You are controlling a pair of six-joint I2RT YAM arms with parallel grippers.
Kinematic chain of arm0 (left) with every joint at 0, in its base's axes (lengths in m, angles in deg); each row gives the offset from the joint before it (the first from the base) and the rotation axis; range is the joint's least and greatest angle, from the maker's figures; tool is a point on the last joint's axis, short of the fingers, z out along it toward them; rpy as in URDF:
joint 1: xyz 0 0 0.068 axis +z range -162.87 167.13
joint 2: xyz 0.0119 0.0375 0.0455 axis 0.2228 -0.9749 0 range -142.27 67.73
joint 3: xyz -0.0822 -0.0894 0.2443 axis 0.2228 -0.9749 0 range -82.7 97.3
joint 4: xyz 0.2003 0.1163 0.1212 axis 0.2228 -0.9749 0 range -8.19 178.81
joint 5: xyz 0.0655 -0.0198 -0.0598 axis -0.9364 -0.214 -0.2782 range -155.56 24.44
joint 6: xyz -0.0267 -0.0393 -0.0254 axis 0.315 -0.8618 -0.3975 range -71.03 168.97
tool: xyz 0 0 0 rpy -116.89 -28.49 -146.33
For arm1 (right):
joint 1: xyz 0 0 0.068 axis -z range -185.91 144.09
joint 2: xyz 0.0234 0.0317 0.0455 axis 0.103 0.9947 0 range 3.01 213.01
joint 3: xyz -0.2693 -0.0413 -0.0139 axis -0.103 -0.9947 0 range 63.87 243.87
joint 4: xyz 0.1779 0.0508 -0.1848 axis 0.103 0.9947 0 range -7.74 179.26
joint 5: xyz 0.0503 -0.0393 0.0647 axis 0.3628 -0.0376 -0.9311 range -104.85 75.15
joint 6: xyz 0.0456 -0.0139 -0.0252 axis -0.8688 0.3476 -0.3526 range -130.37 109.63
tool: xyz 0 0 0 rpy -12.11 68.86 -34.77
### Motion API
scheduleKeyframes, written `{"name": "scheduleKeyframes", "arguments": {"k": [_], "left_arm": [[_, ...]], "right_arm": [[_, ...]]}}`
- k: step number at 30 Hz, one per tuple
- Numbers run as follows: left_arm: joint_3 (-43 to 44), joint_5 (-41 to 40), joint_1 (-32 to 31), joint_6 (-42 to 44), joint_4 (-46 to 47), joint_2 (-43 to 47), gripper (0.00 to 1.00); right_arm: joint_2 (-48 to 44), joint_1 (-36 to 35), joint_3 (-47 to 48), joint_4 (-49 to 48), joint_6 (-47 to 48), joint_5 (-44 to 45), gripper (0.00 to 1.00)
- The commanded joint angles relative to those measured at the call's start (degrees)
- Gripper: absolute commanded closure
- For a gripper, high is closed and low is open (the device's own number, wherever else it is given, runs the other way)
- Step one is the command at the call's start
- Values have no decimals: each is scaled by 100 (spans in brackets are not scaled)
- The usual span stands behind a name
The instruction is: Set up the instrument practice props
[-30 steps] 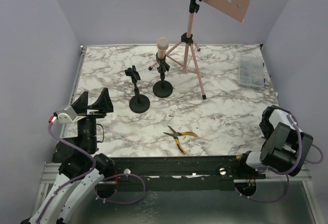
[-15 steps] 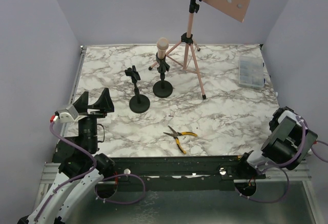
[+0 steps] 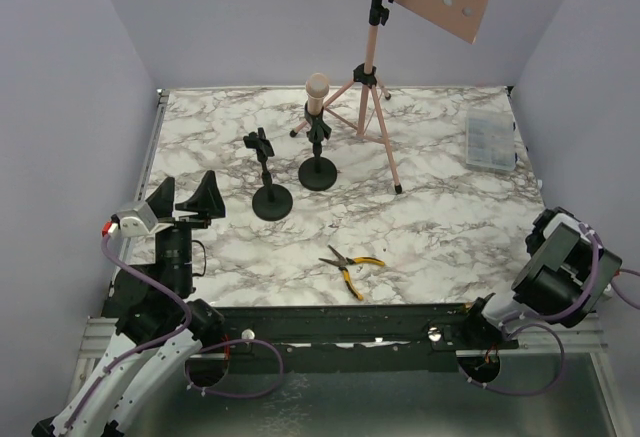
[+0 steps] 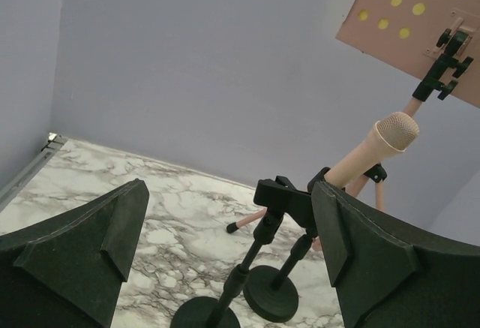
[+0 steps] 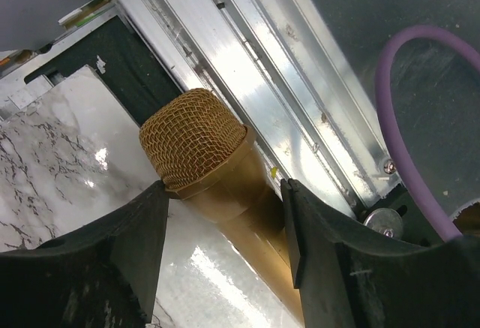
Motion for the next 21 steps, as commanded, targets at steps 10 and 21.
{"name": "scheduleKeyframes", "arguments": {"k": [10,21], "left_arm": [[-48,-33,-268,87,114,-117,1],[-30,15,-299,66,88,-226,1]], "right_arm": [[-1850,29,-449,-734,711,-32,88],[-2082,-1267,-137,-3045,3622,-1584,88]]}}
